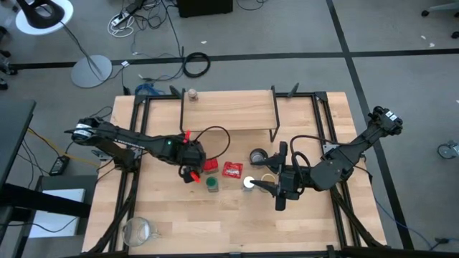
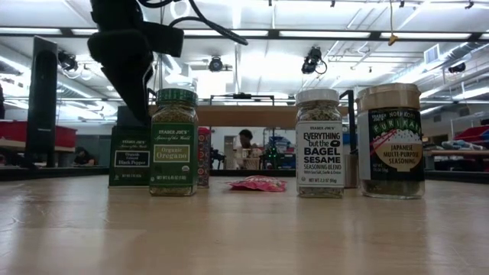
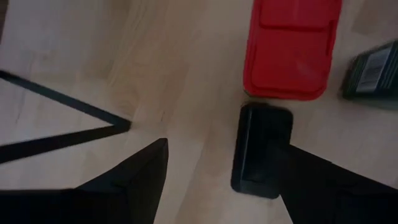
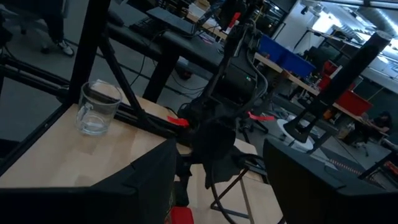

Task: Shelf spices
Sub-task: Put the black seasoning can on the shelf

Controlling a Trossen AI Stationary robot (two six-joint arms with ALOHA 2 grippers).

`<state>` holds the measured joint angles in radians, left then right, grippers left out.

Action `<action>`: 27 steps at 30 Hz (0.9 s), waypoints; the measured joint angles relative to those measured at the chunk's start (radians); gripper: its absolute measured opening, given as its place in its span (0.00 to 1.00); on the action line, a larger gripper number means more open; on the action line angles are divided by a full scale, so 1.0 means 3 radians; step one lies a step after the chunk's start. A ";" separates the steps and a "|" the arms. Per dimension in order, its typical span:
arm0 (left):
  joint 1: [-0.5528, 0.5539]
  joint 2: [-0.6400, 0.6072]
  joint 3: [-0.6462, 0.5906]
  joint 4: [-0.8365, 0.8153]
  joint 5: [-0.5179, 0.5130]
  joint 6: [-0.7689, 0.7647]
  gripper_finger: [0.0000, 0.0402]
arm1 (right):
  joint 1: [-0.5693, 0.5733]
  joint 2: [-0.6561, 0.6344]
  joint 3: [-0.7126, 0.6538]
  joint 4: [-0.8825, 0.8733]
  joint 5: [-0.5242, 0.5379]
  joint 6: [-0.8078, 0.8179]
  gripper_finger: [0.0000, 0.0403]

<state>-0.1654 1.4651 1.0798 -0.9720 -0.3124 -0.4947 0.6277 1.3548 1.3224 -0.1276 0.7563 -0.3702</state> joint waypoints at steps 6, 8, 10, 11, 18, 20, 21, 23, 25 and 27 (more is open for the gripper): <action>-0.0052 0.0005 -0.0032 0.0154 0.0063 0.0007 0.67 | -0.0002 0.0000 0.0000 -0.0006 0.0000 0.0000 0.60; -0.0049 0.0011 -0.0076 0.0165 0.0061 -0.0005 0.67 | -0.0003 0.0000 0.0000 -0.0005 0.0000 0.0000 0.60; -0.0046 0.0011 -0.0112 0.0217 0.0055 -0.0022 0.68 | -0.0003 0.0000 0.0000 -0.0003 0.0000 0.0001 0.60; -0.0047 0.0011 -0.0123 0.0254 0.0057 -0.0022 0.68 | -0.0003 0.0000 0.0000 -0.0004 0.0000 0.0001 0.60; -0.0048 0.0011 -0.0131 0.0264 0.0061 0.0027 0.70 | -0.0008 0.0000 0.0000 -0.0004 0.0000 0.0001 0.60; -0.0048 0.0011 -0.0131 0.0268 0.0060 0.0032 0.70 | -0.0008 0.0000 0.0000 -0.0004 0.0000 0.0001 0.60; -0.0048 0.0011 -0.0131 0.0266 0.0062 0.0038 0.70 | -0.0008 0.0000 0.0000 -0.0004 0.0000 0.0001 0.60; -0.0048 0.0011 -0.0131 0.0268 0.0061 0.0038 0.70 | -0.0008 0.0000 0.0000 -0.0004 0.0000 0.0003 0.60; -0.0048 0.0011 -0.0131 0.0269 0.0061 0.0040 0.70 | -0.0008 0.0000 0.0000 -0.0004 0.0000 0.0003 0.60; -0.0048 0.0011 -0.0131 0.0276 0.0061 0.0044 0.70 | -0.0008 0.0000 0.0000 -0.0005 0.0000 0.0003 0.60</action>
<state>-0.1799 1.4685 1.0405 -0.8893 -0.2941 -0.4815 0.6254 1.3548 1.3224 -0.1291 0.7563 -0.3695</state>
